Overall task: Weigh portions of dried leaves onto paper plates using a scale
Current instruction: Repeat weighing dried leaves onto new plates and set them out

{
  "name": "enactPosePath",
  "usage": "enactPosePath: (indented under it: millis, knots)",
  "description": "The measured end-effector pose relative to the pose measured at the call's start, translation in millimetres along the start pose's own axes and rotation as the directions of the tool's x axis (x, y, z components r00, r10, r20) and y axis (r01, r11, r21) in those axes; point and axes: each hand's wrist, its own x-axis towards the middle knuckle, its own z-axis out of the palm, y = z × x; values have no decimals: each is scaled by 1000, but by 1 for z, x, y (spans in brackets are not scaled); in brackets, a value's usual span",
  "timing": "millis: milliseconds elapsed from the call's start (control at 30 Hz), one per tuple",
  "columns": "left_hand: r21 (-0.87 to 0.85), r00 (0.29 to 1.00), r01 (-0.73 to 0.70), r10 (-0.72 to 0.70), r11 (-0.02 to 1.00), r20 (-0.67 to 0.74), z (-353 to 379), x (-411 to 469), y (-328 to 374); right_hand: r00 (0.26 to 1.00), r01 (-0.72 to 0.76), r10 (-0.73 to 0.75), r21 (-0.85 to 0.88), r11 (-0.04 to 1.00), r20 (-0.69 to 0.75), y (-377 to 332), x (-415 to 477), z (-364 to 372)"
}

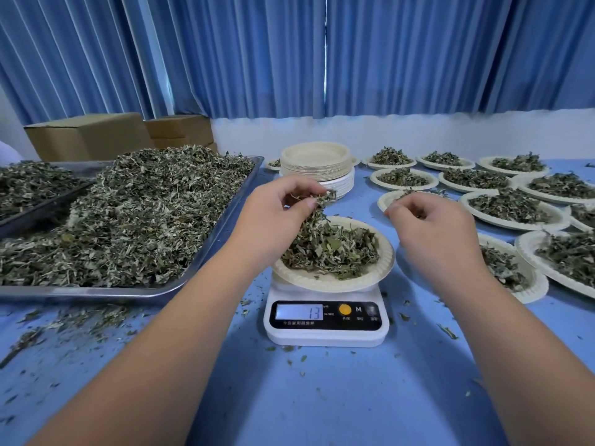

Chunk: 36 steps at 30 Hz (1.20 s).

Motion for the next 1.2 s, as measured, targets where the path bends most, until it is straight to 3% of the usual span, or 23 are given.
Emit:
enactPosePath:
  millis: [533, 700, 767, 867, 967, 1067, 1200]
  knots:
    - [-19, 997, -17, 15, 1000, -71, 2, -4, -7, 1000, -4, 4, 11, 1000, 10, 1, -2, -1]
    - [59, 985, -5, 15, 998, -172, -10, -2, -7, 1000, -8, 8, 29, 1000, 15, 0, -2, -2]
    - [192, 967, 7, 43, 981, -251, -24, 2, -11, 1000, -8, 8, 31, 1000, 15, -1, -2, -1]
    - [423, 914, 69, 112, 904, -390, -50, 7, -20, 1000, -11, 10, 34, 999, 18, -1, -2, -1]
    - [508, 860, 220, 80, 833, -503, -75, 8, -36, 1000, -11, 11, 32, 999, 19, 0, -2, -1]
    - [562, 864, 382, -68, 734, -498, -91, 7, -51, 1000, -10, 10, 16, 1000, 21, 0, -2, -1]
    - [660, 841, 538, -272, 525, -469, -86, 5, -52, 1000, -14, 14, 7, 1000, 27, -1, -2, -1]
